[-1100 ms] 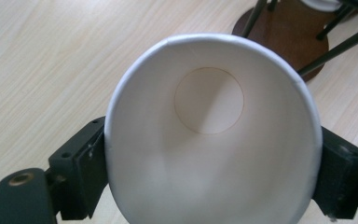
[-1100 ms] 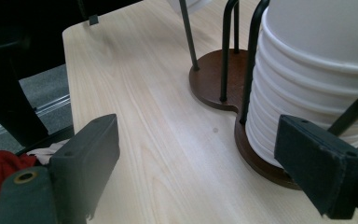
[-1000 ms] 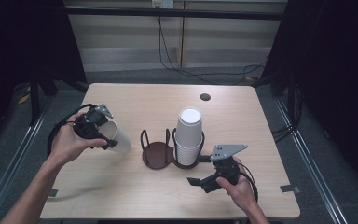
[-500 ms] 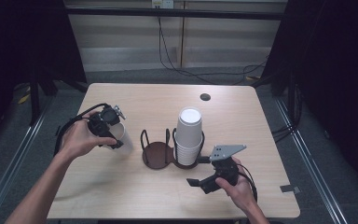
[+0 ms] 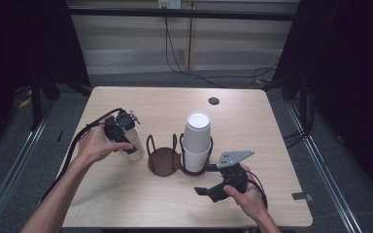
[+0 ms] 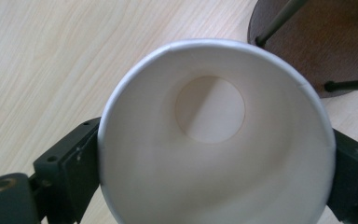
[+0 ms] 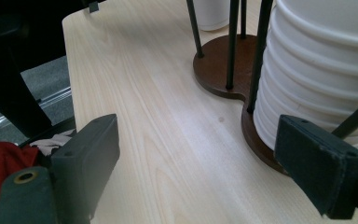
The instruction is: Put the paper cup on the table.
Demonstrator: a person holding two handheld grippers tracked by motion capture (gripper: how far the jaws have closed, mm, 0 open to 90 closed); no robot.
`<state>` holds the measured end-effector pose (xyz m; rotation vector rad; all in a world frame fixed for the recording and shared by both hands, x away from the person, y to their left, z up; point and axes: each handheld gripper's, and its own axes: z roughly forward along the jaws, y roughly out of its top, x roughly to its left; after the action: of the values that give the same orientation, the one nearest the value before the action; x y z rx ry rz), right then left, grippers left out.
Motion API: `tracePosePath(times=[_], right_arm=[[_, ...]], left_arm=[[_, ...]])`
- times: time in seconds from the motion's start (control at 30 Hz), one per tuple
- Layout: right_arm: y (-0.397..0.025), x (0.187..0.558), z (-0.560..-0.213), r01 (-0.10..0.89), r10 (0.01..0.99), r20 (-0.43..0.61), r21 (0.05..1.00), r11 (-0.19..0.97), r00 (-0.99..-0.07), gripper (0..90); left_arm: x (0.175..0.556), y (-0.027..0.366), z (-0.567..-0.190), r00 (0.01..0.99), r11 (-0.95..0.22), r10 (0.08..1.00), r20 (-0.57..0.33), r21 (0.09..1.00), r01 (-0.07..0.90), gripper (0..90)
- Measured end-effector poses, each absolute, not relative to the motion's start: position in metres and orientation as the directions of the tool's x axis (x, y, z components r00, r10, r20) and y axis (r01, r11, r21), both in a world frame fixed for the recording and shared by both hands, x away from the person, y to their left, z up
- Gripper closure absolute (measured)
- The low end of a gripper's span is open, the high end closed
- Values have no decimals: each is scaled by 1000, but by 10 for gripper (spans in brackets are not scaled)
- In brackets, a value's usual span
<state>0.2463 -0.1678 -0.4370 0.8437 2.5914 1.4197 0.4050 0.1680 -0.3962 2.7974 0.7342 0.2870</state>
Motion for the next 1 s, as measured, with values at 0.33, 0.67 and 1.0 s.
tracePosePath(times=[0.33, 0.67, 1.0], right_arm=[[-165, 248, -442, 456, 472, 227, 765, 455, -852, 145], [-168, 249, -444, 469, 481, 238, 762, 446, -844, 145], [-167, 250, -445, 473, 484, 238, 757, 451, -842, 145]], left_arm=[[408, 163, -405, 853, -831, 514, 93, 298, 469, 60], [406, 173, -421, 859, -822, 509, 48, 324, 469, 75], [402, 193, -427, 854, -800, 520, -10, 346, 491, 132]])
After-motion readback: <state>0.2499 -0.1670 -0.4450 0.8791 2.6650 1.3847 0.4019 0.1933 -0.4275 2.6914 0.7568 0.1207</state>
